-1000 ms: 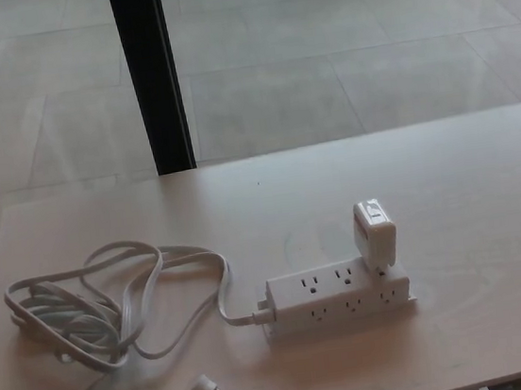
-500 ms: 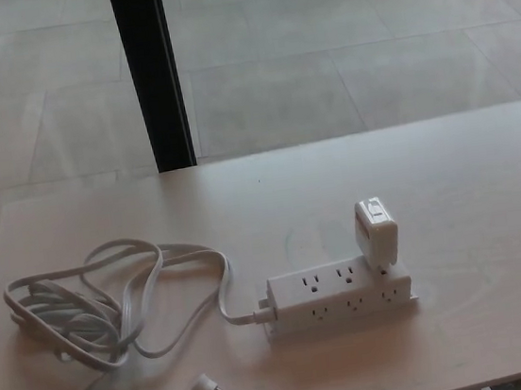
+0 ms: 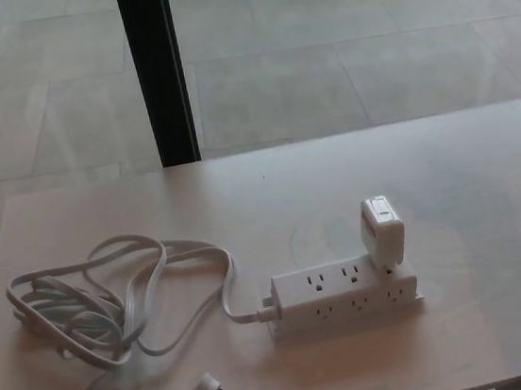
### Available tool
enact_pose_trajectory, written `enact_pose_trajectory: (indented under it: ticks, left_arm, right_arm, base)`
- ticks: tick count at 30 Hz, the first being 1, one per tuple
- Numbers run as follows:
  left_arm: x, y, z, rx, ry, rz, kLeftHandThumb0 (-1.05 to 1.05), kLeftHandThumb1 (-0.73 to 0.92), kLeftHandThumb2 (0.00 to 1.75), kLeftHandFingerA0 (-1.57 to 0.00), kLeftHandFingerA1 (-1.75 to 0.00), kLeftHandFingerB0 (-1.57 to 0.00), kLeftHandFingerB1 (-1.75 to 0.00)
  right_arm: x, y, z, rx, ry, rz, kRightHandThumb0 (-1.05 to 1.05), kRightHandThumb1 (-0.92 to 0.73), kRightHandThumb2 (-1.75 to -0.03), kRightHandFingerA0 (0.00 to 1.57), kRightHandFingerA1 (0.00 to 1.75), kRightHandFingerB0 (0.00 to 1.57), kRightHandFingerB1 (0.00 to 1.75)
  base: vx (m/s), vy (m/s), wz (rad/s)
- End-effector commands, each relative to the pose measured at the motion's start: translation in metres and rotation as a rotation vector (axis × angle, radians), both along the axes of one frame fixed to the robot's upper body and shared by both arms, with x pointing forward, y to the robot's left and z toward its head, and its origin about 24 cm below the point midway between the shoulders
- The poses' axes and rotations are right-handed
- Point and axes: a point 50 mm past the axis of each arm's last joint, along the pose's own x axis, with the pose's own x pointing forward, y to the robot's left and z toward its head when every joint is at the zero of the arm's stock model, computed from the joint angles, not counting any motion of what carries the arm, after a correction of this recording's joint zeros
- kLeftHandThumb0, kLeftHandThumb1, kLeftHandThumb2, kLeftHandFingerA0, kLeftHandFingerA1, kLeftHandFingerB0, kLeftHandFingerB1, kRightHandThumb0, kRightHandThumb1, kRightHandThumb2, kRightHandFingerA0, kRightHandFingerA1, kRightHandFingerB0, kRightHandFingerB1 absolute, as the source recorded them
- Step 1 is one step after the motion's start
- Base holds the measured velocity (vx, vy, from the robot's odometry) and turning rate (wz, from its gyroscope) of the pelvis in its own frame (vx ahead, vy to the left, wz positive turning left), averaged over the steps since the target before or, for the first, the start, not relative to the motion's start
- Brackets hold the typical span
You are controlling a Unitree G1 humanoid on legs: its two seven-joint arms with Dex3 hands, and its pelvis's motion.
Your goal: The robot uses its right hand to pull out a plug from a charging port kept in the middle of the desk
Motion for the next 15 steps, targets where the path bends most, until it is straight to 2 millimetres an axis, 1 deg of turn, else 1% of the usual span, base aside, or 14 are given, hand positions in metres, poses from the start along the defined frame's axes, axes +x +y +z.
enact_pose_trajectory:
  ticks: [1,2,3,4,5,6,7,8,9,10,11,12,14,15]
  left_arm:
    - [0.0,0.009,0.01,0.026,-0.055,0.0,-0.77,0.8,1.19,-0.74,-0.65,-0.44,-0.55]
    - [0.0,0.009,0.01,0.028,-0.053,-0.002,-0.77,0.8,1.19,-0.74,-0.65,-0.44,-0.55]
    - [0.0,0.009,0.01,0.024,-0.053,0.001,-0.84,0.92,0.84,-0.78,-0.56,-0.47,-0.44]
    - [-0.001,0.01,0.01,0.026,-0.05,0.0,-0.86,0.92,0.84,-0.79,-0.58,-0.48,-0.44]
    - [-0.001,0.01,0.01,0.026,-0.048,-0.001,-0.86,0.92,0.84,-0.79,-0.58,-0.48,-0.44]
    - [-0.001,0.01,0.01,0.026,-0.048,-0.002,-0.78,0.8,1.19,-0.74,-0.65,-0.45,-0.55]
    - [-0.001,0.01,0.01,0.027,-0.049,-0.002,-0.85,0.92,0.79,-0.79,-0.58,-0.53,-0.43]
    - [-0.001,0.009,0.01,0.029,-0.05,-0.003,-0.85,0.92,0.8,-0.78,-0.56,-0.52,-0.43]
    - [-0.001,0.009,0.01,0.03,-0.049,-0.007,-0.85,0.92,0.8,-0.78,-0.56,-0.52,-0.43]
    - [-0.001,0.01,0.01,0.026,-0.052,-0.005,-0.88,0.92,0.85,-0.78,-0.58,-0.49,-0.44]
    - [0.0,0.01,0.011,0.03,-0.053,-0.009,-0.86,0.92,0.8,-0.78,-0.56,-0.52,-0.42]
    - [0.0,0.01,0.011,0.032,-0.051,-0.012,-0.88,0.92,0.85,-0.79,-0.58,-0.49,-0.44]
    - [0.001,0.01,0.012,0.035,-0.052,-0.015,-0.88,0.92,0.85,-0.79,-0.58,-0.49,-0.44]
    - [0.001,0.01,0.011,0.038,-0.044,-0.016,-0.86,0.92,0.8,-0.78,-0.55,-0.52,-0.42]
  right_arm:
    - [0.015,0.06,-0.008,-0.394,0.163,0.184,-0.77,-0.58,-0.59,0.8,0.95,0.33,0.33]
    - [0.015,0.063,-0.009,-0.438,0.163,0.191,-0.77,-0.58,-0.59,0.8,0.95,0.33,0.33]
    - [0.016,0.073,-0.014,-0.503,0.17,0.232,-0.87,-0.52,-0.86,0.86,1.14,0.26,0.43]
    - [0.015,0.077,-0.018,-0.519,0.179,0.247,-0.73,-0.57,-0.59,0.78,1.28,0.32,0.33]
    - [0.015,0.078,-0.019,-0.524,0.182,0.25,-0.73,-0.57,-0.59,0.78,1.28,0.32,0.33]
    - [0.016,0.08,-0.021,-0.549,0.18,0.255,-0.75,-0.59,-0.58,0.79,1.36,0.32,0.34]
    - [0.017,0.083,-0.023,-0.617,0.182,0.267,-0.77,-0.61,-0.61,0.75,1.4,0.29,0.33]
    - [0.017,0.086,-0.026,-0.728,0.181,0.282,-0.8,-0.52,-0.9,0.81,1.09,0.19,0.45]
    - [0.017,0.089,-0.027,-0.809,0.169,0.294,-0.8,-0.52,-0.9,0.81,1.09,0.19,0.45]
    - [0.018,0.091,-0.029,-0.862,0.18,0.296,-0.79,-0.65,-0.61,0.79,1.21,0.21,0.32]
    - [0.02,0.093,-0.031,-0.933,0.177,0.303,-0.8,-0.65,-0.61,0.82,1.25,0.19,0.33]
    - [0.021,0.095,-0.032,-0.979,0.18,0.31,-0.8,-0.66,-0.61,0.83,1.19,0.17,0.32]
    - [0.023,0.096,-0.031,-1.005,0.186,0.312,-0.8,-0.66,-0.61,0.83,1.19,0.17,0.32]
    - [0.024,0.096,-0.031,-1.032,0.199,0.309,-0.86,-0.54,-0.9,0.85,1.09,0.12,0.42]
  base:
    - [0.0,0.0,0.0]
    - [0.0,0.0,0.0]
    - [0.0,0.0,0.0]
    - [0.0,0.0,0.0]
    - [0.0,0.0,0.0]
    - [0.0,0.0,0.0]
    - [0.0,0.0,0.0]
    - [0.0,0.0,0.0]
    - [0.0,0.0,0.0]
    - [0.0,0.0,0.0]
    - [0.0,0.0,0.0]
    - [0.0,0.0,0.0]
    - [0.0,0.0,0.0]
    - [0.0,0.0,0.0]
